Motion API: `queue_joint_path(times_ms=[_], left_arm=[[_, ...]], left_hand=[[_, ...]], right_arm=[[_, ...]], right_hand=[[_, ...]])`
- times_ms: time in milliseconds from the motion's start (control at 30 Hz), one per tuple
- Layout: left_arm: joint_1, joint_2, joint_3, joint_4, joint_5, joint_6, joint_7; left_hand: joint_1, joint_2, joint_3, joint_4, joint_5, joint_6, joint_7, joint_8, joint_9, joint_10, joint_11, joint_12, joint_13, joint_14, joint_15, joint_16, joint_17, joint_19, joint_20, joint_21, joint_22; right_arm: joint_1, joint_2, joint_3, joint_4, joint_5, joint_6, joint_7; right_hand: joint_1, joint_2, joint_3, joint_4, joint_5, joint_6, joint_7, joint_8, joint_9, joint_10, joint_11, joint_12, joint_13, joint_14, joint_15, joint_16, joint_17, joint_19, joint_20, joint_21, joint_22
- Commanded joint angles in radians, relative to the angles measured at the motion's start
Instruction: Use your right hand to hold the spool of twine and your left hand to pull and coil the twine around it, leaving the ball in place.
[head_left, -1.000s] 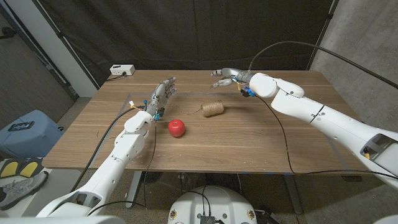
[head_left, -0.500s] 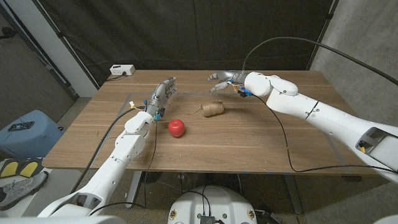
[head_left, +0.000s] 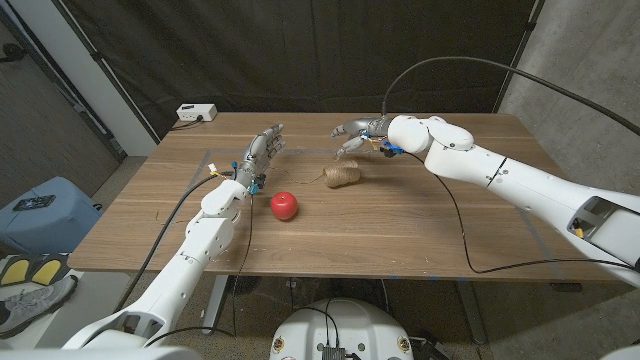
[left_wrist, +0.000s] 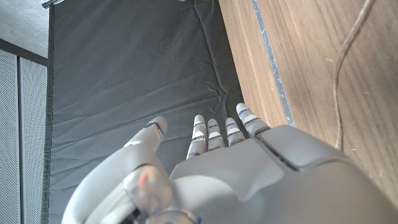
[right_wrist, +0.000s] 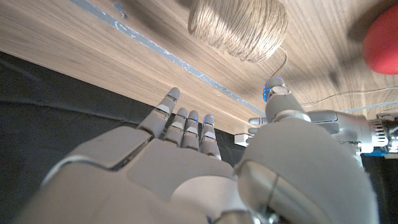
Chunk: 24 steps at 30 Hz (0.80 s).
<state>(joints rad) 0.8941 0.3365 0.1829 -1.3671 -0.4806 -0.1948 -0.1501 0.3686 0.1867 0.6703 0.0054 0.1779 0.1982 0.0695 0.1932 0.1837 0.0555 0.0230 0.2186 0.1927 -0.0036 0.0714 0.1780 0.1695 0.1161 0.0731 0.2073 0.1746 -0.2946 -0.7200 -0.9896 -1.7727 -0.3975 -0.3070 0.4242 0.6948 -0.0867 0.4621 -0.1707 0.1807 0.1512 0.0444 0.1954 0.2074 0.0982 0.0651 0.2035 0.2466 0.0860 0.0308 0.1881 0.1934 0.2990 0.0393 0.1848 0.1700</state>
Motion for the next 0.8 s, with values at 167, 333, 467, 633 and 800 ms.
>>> queue_joint_path(times_ms=[167,333,467,633,800], left_arm=[[-0.001,0.001,0.011,-0.010,0.006,0.023,0.004],[-0.009,-0.002,0.015,0.001,0.006,0.022,-0.002],[-0.012,-0.003,0.016,0.006,0.006,0.019,-0.001],[-0.012,-0.003,0.015,0.007,0.004,0.019,-0.001],[-0.011,-0.005,0.015,0.010,0.001,0.019,0.000]], left_hand=[[0.011,0.002,0.000,-0.007,0.004,0.010,0.004,-0.002,0.002,0.006,0.002,-0.003,0.004,0.000,0.006,0.006,0.005,0.005,0.006,-0.003,0.005],[0.011,0.003,0.000,-0.007,0.004,0.012,0.004,-0.002,0.002,0.007,0.000,-0.003,0.004,0.000,0.005,0.006,0.005,0.006,0.006,-0.003,0.005],[0.012,0.003,-0.001,-0.007,0.004,0.012,0.005,-0.002,0.002,0.006,0.001,-0.004,0.004,0.001,0.004,0.007,0.005,0.006,0.005,-0.003,0.005],[0.012,0.003,-0.001,-0.007,0.004,0.013,0.005,-0.002,0.003,0.006,0.002,-0.003,0.004,0.001,0.005,0.007,0.005,0.006,0.005,-0.003,0.005],[0.013,0.004,-0.001,-0.007,0.004,0.014,0.005,-0.002,0.003,0.007,0.004,-0.003,0.004,0.000,0.007,0.007,0.005,0.006,0.005,-0.003,0.005]], right_arm=[[0.016,-0.028,-0.027,0.004,-0.037,0.025,0.086],[0.020,-0.024,-0.037,0.008,-0.052,0.022,0.102],[0.024,-0.019,-0.045,0.017,-0.067,0.026,0.106],[0.032,-0.009,-0.055,0.034,-0.085,0.033,0.110],[0.044,0.001,-0.070,0.053,-0.106,0.049,0.116]], right_hand=[[-0.009,-0.013,-0.004,0.010,0.000,-0.014,0.000,-0.001,0.004,-0.019,-0.007,0.003,0.007,-0.011,-0.003,0.003,0.005,-0.008,-0.002,-0.002,0.004],[-0.012,-0.013,-0.007,0.014,0.001,-0.026,-0.001,-0.003,0.005,-0.030,-0.012,0.004,0.011,-0.029,0.008,-0.001,0.006,-0.012,0.003,0.000,0.004],[-0.011,-0.013,-0.008,0.014,0.002,-0.035,-0.005,-0.004,0.006,-0.033,-0.012,0.006,0.014,-0.053,0.015,-0.007,0.007,-0.019,0.005,-0.001,0.004],[-0.010,-0.014,-0.009,0.014,0.002,-0.040,-0.008,-0.004,0.006,-0.031,-0.015,0.009,0.016,-0.058,0.017,-0.006,0.007,-0.023,0.008,-0.001,0.004],[-0.004,-0.015,-0.008,0.011,0.004,-0.037,-0.014,-0.001,0.007,-0.020,-0.020,0.018,0.020,-0.060,0.014,-0.003,0.008,-0.025,0.007,0.001,0.004]])
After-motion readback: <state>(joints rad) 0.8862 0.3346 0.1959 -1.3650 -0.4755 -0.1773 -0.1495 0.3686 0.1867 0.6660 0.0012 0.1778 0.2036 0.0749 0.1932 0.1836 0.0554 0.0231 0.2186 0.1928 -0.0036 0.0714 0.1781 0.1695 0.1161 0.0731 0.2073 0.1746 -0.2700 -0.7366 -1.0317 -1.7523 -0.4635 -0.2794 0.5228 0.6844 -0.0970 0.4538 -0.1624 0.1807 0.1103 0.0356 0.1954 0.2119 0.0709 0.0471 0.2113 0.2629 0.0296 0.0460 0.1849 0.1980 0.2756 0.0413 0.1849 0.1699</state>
